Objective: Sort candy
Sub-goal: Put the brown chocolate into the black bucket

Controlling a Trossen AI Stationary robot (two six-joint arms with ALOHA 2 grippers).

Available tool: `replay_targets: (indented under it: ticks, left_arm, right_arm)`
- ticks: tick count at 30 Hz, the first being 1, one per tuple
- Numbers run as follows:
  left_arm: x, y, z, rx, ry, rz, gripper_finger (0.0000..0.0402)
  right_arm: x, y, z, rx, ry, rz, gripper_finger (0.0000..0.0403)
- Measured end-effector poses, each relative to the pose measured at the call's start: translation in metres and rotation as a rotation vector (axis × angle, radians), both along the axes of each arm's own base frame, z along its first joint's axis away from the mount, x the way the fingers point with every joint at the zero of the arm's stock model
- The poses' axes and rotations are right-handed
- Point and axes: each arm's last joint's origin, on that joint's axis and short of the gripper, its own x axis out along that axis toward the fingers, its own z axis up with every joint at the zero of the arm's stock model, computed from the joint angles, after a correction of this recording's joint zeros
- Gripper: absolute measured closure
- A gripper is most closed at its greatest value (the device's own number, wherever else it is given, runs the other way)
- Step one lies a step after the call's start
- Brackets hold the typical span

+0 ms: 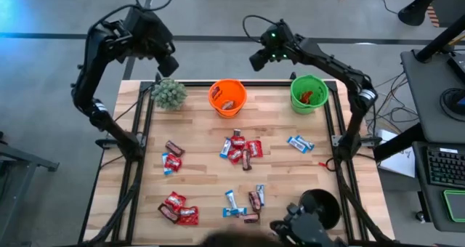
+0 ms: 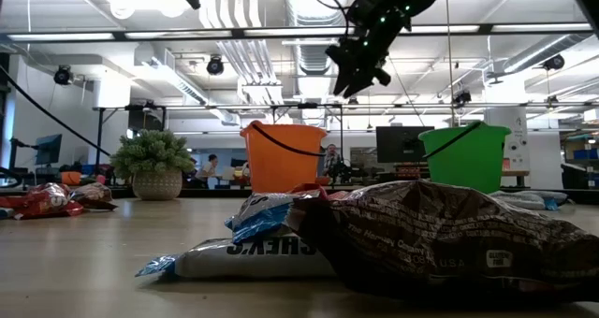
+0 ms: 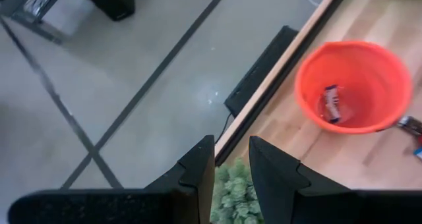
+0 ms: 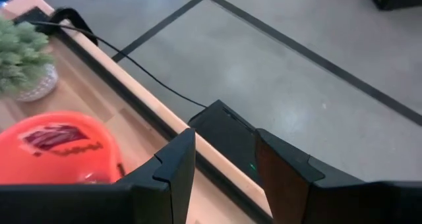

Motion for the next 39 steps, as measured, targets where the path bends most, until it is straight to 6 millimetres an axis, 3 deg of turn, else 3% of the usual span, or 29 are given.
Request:
replay_targets:
  ticks: [4, 9, 19, 24, 30, 39]
  left_arm:
    - [-0.004, 0.013, -0.003, -0.001, 0.031, 0.029, 0.0324]
    - [-0.004, 0.027, -0.009, -0.034, 0.047, 0.012, 0.0324]
    - [0.000, 0.036, -0.013, -0.002, 0.119, -0.073, 0.0324]
    - [0.003, 0.038, -0.014, 0.000, 0.133, -0.085, 0.0324]
    - [0.002, 0.038, -0.014, -0.006, 0.132, -0.082, 0.0324]
    - [0.001, 0.035, -0.015, -0.056, 0.077, -0.063, 0.0324]
  right_arm:
    - [0.005, -0.013, -0.004, 0.009, 0.010, -0.012, 0.0257]
    - [0.001, -0.016, 0.008, 0.049, 0.102, 0.008, 0.0257]
    - [-0.037, 0.020, 0.063, 0.176, 0.217, -0.027, 0.0257]
    - [-0.062, 0.042, 0.079, 0.217, 0.351, -0.098, 0.0257]
    - [-0.076, 0.054, 0.081, 0.252, 0.403, -0.113, 0.0257]
    - [-0.089, 0.076, 0.072, 0.494, 0.261, -0.027, 0.0257]
